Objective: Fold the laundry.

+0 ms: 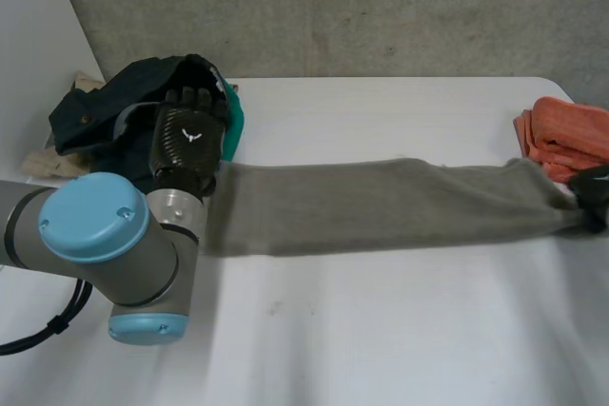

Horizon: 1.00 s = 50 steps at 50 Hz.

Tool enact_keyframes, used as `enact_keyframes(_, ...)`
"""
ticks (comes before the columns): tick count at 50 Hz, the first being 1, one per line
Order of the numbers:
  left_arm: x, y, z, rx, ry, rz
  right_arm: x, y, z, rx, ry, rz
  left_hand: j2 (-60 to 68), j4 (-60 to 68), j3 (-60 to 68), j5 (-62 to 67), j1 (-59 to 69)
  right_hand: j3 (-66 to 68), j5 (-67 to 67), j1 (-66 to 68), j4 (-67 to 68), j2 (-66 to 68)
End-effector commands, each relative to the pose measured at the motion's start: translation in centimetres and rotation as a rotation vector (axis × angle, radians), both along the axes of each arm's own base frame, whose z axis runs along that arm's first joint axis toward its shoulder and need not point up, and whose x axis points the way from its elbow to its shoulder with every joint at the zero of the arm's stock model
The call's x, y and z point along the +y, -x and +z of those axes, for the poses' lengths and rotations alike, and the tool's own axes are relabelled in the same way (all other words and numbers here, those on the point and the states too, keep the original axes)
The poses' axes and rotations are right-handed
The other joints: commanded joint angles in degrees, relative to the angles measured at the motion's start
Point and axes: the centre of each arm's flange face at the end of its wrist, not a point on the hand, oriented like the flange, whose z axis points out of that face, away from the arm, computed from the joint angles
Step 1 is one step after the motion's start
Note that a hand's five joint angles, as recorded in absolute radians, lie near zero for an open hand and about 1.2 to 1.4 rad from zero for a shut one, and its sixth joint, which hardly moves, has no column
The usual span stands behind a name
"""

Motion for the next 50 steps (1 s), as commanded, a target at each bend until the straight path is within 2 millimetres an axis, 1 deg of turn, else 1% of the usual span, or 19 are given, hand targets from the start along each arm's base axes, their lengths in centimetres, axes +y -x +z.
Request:
enact_keyframes(1,0.4,-0.4,1.0,0.008,0.013,0.004,-0.2,3.6,2.7,0.233,0.068,-0.051,-1.9,-1.7,-2.3,-2.8,-0.9,11.6,14.7,15.6,11.2,12.4)
enact_keyframes(6,0.7,-0.7,1.2,0.009,0.011,0.006,-0.7,3.3,3.7,0.317,0.116,-0.025,-1.9,-1.7,-2.3,-2.8,-0.9,11.6,14.7,15.6,11.2,12.4)
enact_keyframes(9,0.9,-0.8,1.1,0.007,0.005,0.005,-0.3,-0.5,4.8,0.312,0.183,0.06,-1.9,-1.7,-2.3,-2.8,-0.9,11.6,14.7,15.6,11.2,12.4)
enact_keyframes(10,1.0,-0.8,1.1,0.008,0.004,0.005,0.0,-2.1,5.4,0.308,0.21,0.097,-1.9,-1.7,-2.3,-2.8,-0.9,11.6,14.7,15.6,11.2,12.4)
enact_keyframes(11,1.0,-0.9,1.3,0.01,0.006,0.007,0.8,-5.4,6.1,0.297,0.261,0.181,-1.9,-1.7,-2.3,-2.8,-0.9,11.6,14.7,15.6,11.2,12.4)
enact_keyframes(14,1.2,-1.3,1.5,0.013,0.001,0.011,1.9,-9.2,6.7,0.278,0.331,0.271,-1.9,-1.7,-2.3,-2.8,-0.9,11.6,14.7,15.6,11.2,12.4)
enact_keyframes(15,1.3,-1.4,1.6,0.015,0.0,0.012,2.9,-11.9,7.0,0.26,0.379,0.339,-1.9,-1.7,-2.3,-2.8,-0.9,11.6,14.7,15.6,11.2,12.4)
enact_keyframes(18,1.4,-1.7,2.0,0.028,-0.004,0.017,5.3,-16.7,7.3,0.228,0.458,0.476,-1.9,-1.7,-2.3,-2.8,-0.9,11.6,14.7,15.6,11.2,12.4)
enact_keyframes(19,1.5,-1.8,2.1,0.031,-0.003,0.016,7.4,-20.0,7.4,0.199,0.505,0.585,-1.9,-1.7,-2.3,-2.8,-0.9,11.6,14.7,15.6,11.2,12.4)
enact_keyframes(22,1.7,-1.9,2.4,0.048,-0.01,0.014,10.9,-24.1,6.9,0.155,0.553,0.752,-1.9,-1.7,-2.3,-2.8,-0.9,11.6,14.7,15.6,11.2,12.4)
enact_keyframes(23,1.8,-1.9,2.5,0.053,-0.011,0.014,13.0,-26.4,5.8,0.139,0.563,0.859,-1.9,-1.7,-2.3,-2.8,-0.9,11.6,14.7,15.6,11.2,12.4)
enact_keyframes(28,1.9,-1.9,2.6,0.063,-0.017,0.011,18.1,-30.7,1.4,0.096,0.502,1.1,-1.9,-1.7,-2.3,-2.8,-0.9,11.6,14.7,15.6,11.2,12.4)
enact_keyframes(31,1.8,-1.8,2.6,0.063,-0.016,0.008,20.0,-31.7,-1.3,0.094,0.437,1.168,-1.9,-1.7,-2.3,-2.8,-0.9,11.6,14.7,15.6,11.2,12.4)
enact_keyframes(36,1.6,-1.4,2.9,0.07,-0.004,-0.002,21.0,-32.0,-2.8,0.114,0.409,1.198,-1.9,-1.7,-2.3,-2.8,-0.9,10.0,13.1,14.0,9.6,10.8)
enact_keyframes(37,1.6,-1.3,3.0,0.071,-0.001,-0.006,20.8,-31.7,-2.5,0.117,0.41,1.186,-1.9,-1.7,-2.3,-2.8,-0.9,-18.9,-15.7,-14.8,-19.2,-18.0)
enact_keyframes(41,1.6,-0.2,3.7,0.088,0.022,-0.044,21.4,-31.0,-0.3,0.074,0.422,1.169,-1.9,-1.7,-2.3,-2.8,-0.9,-58.4,-55.3,-54.4,-58.8,-57.6)
enact_keyframes(44,2.1,1.3,4.5,0.108,0.045,-0.093,20.6,-29.8,2.4,0.009,0.435,1.113,-1.9,-1.7,-2.3,-2.8,-0.9,-58.4,-55.3,-54.4,-58.8,-57.6)
enact_keyframes(45,2.1,1.6,4.7,0.115,0.051,-0.102,19.3,-28.4,4.3,-0.068,0.429,1.041,-1.9,-1.7,-2.3,-2.8,-0.9,-58.4,-55.3,-54.4,-58.8,-57.6)
enact_keyframes(50,2.2,4.1,4.7,0.162,0.049,-0.188,16.4,-24.3,6.5,-0.318,0.307,0.822,-1.9,-1.7,-2.3,-2.8,-0.9,-58.4,-55.3,-54.4,-58.8,-57.6)
